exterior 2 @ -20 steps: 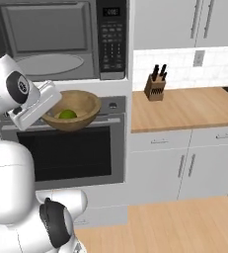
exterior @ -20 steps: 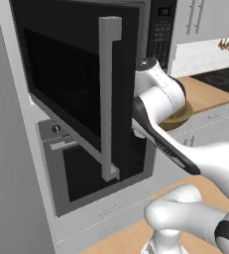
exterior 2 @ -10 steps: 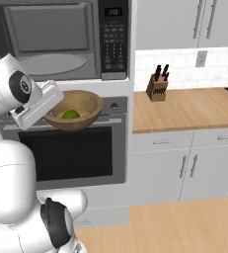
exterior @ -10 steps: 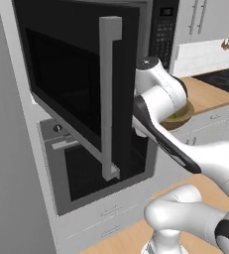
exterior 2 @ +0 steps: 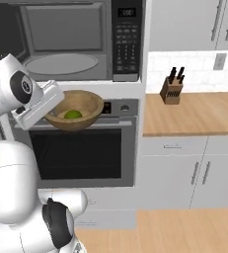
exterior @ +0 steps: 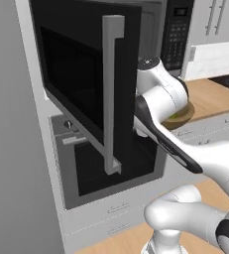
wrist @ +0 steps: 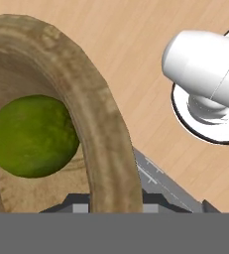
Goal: Pick the lime from the sink and place it in the bowl. Then pick the bowl and place it in the microwave. Then close the microwave door and press the start button.
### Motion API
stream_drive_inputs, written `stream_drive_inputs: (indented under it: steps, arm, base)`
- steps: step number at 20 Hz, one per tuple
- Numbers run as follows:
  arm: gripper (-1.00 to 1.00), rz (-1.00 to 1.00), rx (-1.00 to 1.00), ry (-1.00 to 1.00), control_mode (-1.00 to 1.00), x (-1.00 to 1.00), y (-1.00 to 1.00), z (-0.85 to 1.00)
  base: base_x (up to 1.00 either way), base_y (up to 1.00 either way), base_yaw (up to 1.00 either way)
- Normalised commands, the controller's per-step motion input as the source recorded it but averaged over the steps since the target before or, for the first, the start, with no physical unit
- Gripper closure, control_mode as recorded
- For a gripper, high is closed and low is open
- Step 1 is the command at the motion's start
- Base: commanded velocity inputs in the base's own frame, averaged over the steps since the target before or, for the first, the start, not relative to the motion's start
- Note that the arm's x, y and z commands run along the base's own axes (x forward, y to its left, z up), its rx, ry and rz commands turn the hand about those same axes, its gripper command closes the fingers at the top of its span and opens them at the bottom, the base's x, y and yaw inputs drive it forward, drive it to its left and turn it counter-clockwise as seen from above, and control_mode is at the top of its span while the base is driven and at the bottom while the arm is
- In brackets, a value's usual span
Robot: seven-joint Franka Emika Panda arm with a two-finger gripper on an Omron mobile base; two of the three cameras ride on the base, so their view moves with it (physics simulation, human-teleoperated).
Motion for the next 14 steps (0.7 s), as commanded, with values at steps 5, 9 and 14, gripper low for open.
stream_drive_inputs:
  steps: [5, 9, 14]
  arm:
    - [1.0, 0.0, 0.0, 0.0, 1.0, 0.0, 0.0, 0.0]
    - [1.0, 0.0, 0.0, 0.0, 1.0, 0.0, 0.0, 0.0]
    - [1.0, 0.0, 0.0, 0.0, 1.0, 0.0, 0.0, 0.0]
  base:
    - [0.6, 0.0, 0.02]
    - [0.39, 0.0, 0.05]
    - [0.09, -0.07, 0.12]
